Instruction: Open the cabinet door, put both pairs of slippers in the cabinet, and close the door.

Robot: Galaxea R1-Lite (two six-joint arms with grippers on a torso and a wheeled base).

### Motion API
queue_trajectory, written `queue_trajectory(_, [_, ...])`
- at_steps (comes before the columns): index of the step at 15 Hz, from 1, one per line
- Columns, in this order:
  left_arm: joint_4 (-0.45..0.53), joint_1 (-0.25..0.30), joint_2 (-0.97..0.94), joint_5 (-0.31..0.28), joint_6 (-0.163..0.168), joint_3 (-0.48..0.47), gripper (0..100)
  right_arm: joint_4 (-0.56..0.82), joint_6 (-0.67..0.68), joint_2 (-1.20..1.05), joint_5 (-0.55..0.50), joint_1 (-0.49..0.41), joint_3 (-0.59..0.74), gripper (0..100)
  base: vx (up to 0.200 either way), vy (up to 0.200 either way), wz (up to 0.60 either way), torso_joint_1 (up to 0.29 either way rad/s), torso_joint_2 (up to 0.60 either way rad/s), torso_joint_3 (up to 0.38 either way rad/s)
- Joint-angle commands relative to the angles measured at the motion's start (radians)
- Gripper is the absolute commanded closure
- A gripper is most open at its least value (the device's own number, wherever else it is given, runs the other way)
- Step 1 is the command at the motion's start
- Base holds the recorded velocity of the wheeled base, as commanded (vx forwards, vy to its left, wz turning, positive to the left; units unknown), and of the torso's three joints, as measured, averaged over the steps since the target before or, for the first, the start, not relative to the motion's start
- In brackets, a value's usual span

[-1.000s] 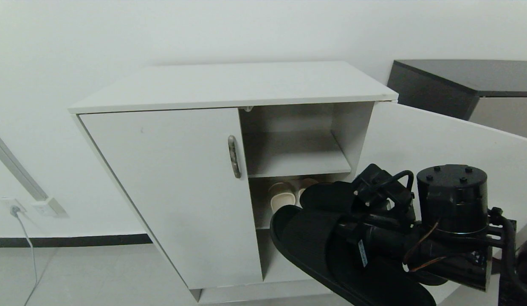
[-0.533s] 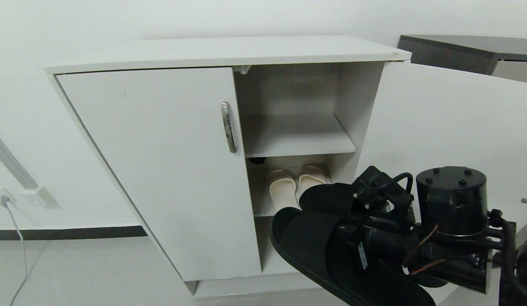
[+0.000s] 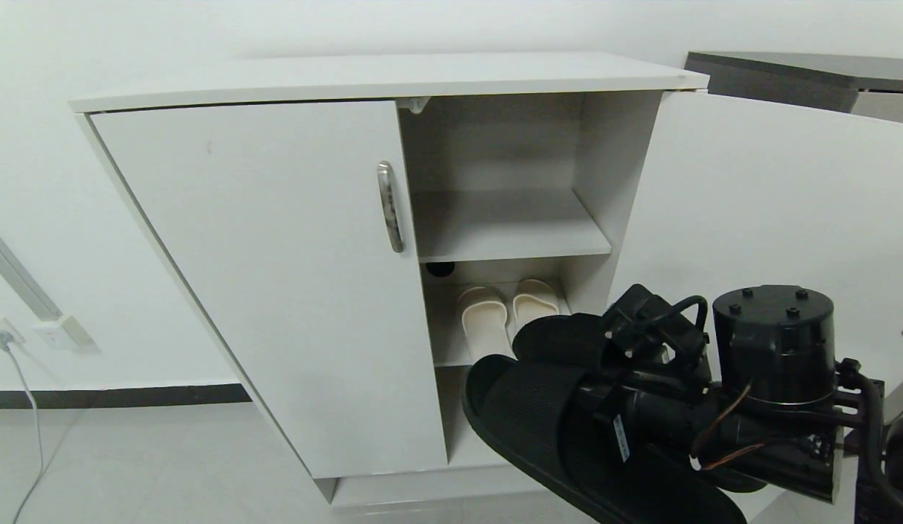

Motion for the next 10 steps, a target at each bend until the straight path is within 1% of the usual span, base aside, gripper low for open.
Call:
queue_trajectory(1, [0.0,0.0,0.001,-0.001,0.0,0.0,100,0.0,0.0,0.0,0.002,0.0,0.0,100,0.0,0.0,0.0,0.0,0.0,0.0])
queue_trajectory(3, [0.0,0.002,0.001,0.001,0.0,0.0,100,-0.019,-0.001,0.003,0.0,0.0,0.0,100,0.0,0.0,0.0,0.0,0.0,0.0])
queue_trajectory(5, [0.0,0.002,0.001,-0.001,0.0,0.0,100,-0.069,0.0,0.031,-0.012,0.011,-0.01,100,0.0,0.0,0.0,0.0,0.0,0.0])
queue_trajectory(6, [0.0,0.002,0.001,-0.002,0.001,0.0,100,-0.114,0.01,0.08,-0.106,0.048,-0.035,100,0.0,0.0,0.0,0.0,0.0,0.0])
queue_trajectory(7, [0.0,0.002,0.001,-0.001,0.0,0.0,100,-0.128,0.03,0.127,-0.225,0.082,-0.075,100,0.0,0.0,0.0,0.0,0.0,0.0])
queue_trajectory(8, [0.0,0.002,0.001,-0.001,0.0,0.0,100,-0.132,0.08,0.175,-0.313,0.111,-0.125,100,0.0,0.0,0.0,0.0,0.0,0.0])
queue_trajectory(9, [0.0,0.002,0.001,-0.001,0.0,0.0,100,-0.132,0.129,0.219,-0.379,0.144,-0.182,100,0.0,0.0,0.0,0.0,0.0,0.0])
queue_trajectory(10, [0.0,0.002,0.001,-0.001,0.0,0.0,100,-0.132,0.146,0.253,-0.448,0.172,-0.224,100,0.0,0.0,0.0,0.0,0.0,0.0])
